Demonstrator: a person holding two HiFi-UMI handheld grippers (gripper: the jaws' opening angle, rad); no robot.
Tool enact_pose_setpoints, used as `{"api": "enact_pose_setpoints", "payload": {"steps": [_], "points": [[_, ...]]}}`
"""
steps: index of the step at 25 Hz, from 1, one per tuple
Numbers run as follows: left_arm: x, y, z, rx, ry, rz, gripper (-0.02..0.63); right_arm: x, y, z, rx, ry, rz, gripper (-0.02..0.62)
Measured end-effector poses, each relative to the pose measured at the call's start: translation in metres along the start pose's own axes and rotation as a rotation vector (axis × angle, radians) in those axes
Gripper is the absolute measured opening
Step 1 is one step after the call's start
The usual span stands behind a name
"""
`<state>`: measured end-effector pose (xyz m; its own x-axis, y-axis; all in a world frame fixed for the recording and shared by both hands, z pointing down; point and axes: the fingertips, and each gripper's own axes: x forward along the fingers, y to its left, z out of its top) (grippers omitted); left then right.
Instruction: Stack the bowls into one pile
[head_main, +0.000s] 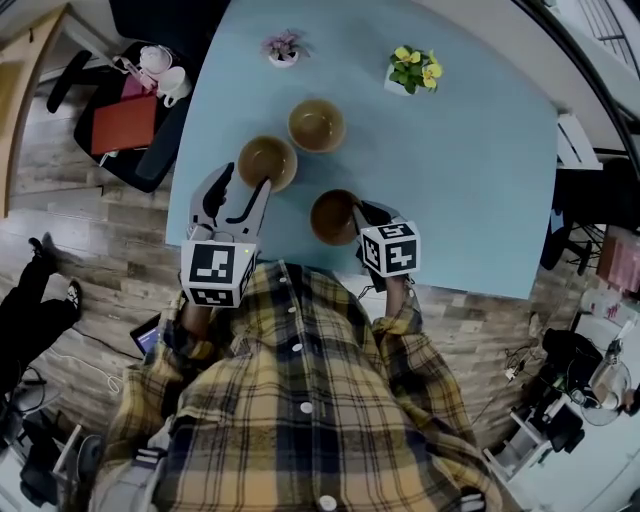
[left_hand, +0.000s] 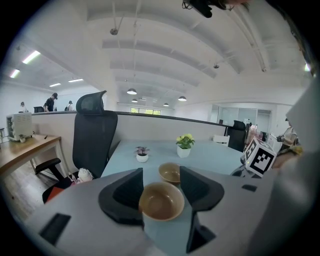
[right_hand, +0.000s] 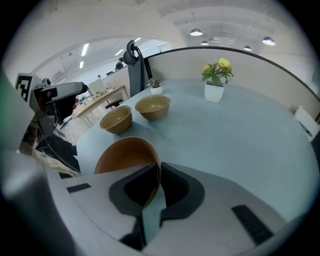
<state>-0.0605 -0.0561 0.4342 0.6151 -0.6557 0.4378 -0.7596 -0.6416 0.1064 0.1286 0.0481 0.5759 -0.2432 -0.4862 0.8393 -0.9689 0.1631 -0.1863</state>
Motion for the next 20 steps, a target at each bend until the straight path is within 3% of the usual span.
{"api": "enact_pose_setpoints", "payload": {"steps": [7,20], "points": [[-0.003,0.002,-0.001,-0.002,-0.004,0.006,0.218,-0.005,0.005,0.008,0.011,-0.032,0.044,0.018],[-0.004,0.014,0.004,-0.005,-0.03,0.021,0.216,-0.025,0.001,0.055,-0.04,-0.138,0.021,0.017]]}}
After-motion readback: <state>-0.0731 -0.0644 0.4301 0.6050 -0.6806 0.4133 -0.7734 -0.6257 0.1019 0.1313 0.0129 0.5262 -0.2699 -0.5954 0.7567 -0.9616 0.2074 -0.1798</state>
